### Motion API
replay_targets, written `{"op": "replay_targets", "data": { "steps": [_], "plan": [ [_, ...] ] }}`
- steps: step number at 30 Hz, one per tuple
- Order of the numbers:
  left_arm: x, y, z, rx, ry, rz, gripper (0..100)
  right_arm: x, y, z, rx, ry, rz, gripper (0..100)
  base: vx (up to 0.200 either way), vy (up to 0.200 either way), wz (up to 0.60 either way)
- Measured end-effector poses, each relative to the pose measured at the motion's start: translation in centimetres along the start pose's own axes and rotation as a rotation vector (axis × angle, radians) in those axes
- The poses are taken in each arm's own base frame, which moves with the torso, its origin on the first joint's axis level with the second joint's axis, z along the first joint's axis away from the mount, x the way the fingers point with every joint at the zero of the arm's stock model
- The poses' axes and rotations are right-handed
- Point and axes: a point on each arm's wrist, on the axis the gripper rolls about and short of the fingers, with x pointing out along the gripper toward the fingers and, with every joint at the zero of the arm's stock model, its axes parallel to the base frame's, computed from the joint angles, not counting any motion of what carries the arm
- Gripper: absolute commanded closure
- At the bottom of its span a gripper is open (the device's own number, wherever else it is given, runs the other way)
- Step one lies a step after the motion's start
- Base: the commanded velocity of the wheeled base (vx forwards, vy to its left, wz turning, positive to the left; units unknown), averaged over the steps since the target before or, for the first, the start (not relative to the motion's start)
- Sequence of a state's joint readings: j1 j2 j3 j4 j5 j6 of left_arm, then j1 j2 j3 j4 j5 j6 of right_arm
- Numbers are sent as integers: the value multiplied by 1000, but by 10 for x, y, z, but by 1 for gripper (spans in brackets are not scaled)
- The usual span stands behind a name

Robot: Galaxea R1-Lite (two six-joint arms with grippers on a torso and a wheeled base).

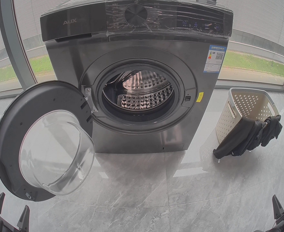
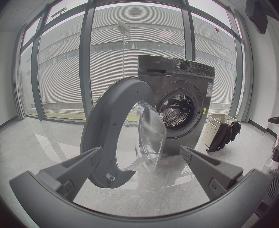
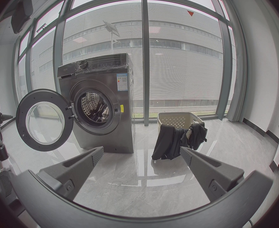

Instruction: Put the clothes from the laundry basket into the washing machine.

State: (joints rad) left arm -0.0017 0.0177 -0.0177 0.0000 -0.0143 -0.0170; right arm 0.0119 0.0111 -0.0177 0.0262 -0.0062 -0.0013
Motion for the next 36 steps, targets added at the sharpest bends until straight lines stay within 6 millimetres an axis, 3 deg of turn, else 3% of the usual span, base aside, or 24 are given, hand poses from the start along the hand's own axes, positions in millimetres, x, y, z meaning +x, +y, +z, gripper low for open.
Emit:
{"op": "replay_targets", "data": {
  "steps": [23, 29, 36],
  "plan": [
    [0, 0, 0, 0, 0, -1, 0, 0, 0, 0, 0, 0, 0, 0, 0, -200, 0],
    [0, 0, 0, 0, 0, -1, 0, 0, 0, 0, -1, 1, 0, 0, 0, 0, 0],
    [0, 0, 0, -1, 0, 0, 0, 0, 0, 0, -1, 0, 1, 0, 200, 0, 0]
  ]
}}
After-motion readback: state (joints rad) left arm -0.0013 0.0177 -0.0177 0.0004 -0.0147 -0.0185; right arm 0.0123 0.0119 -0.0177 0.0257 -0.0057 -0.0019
